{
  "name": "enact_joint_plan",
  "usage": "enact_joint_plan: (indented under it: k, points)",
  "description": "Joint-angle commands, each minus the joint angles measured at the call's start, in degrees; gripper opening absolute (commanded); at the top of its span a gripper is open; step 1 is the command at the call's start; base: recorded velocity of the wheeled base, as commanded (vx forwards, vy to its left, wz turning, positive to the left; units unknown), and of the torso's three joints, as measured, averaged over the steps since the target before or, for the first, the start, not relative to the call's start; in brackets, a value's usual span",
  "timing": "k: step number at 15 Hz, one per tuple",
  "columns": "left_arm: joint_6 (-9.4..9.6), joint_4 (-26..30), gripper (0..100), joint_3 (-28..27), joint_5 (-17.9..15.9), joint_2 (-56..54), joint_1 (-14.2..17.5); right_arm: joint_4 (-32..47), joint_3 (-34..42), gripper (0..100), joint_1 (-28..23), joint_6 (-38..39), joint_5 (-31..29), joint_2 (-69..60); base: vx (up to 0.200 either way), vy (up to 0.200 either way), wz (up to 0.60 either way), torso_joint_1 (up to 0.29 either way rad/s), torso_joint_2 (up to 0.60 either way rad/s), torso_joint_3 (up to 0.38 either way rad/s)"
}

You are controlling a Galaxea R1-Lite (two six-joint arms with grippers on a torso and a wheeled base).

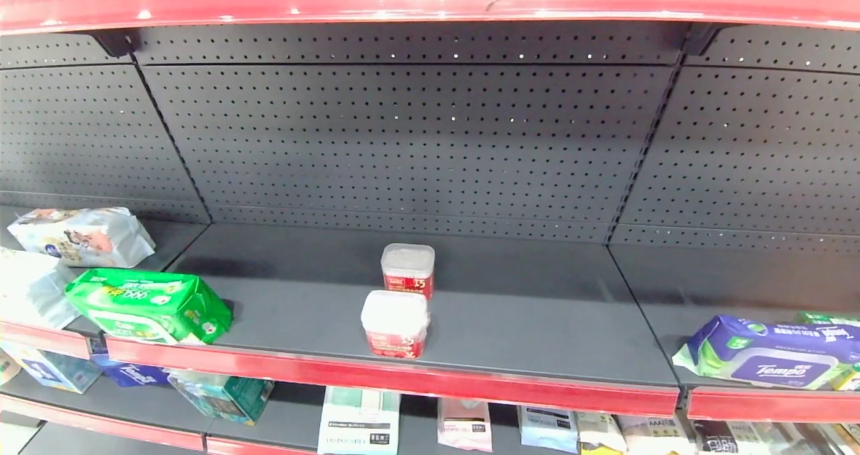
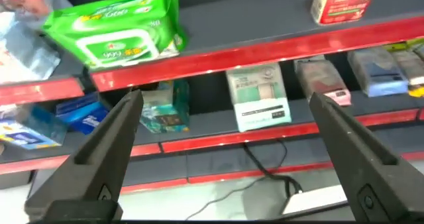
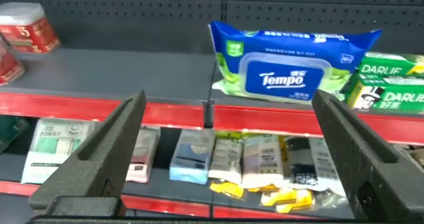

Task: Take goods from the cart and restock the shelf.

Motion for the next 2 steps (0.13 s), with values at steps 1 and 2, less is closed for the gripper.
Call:
enact_joint_plan:
  k: [1, 2]
  points:
    - [-0.05, 0.1, 100, 3.3, 1.3, -8.5, 0.1, 0.1, 0.0, 100, 0.0, 0.0, 0.0, 0.1, 0.0, 0.0, 0.0, 0.0, 0.0, 0.0]
    - [-0.05, -0.3, 100, 4.0, 2.3, -9.0, 0.1, 0.1, 0.0, 100, 0.0, 0.0, 0.0, 0.1, 0.0, 0.0, 0.0, 0.0, 0.0, 0.0]
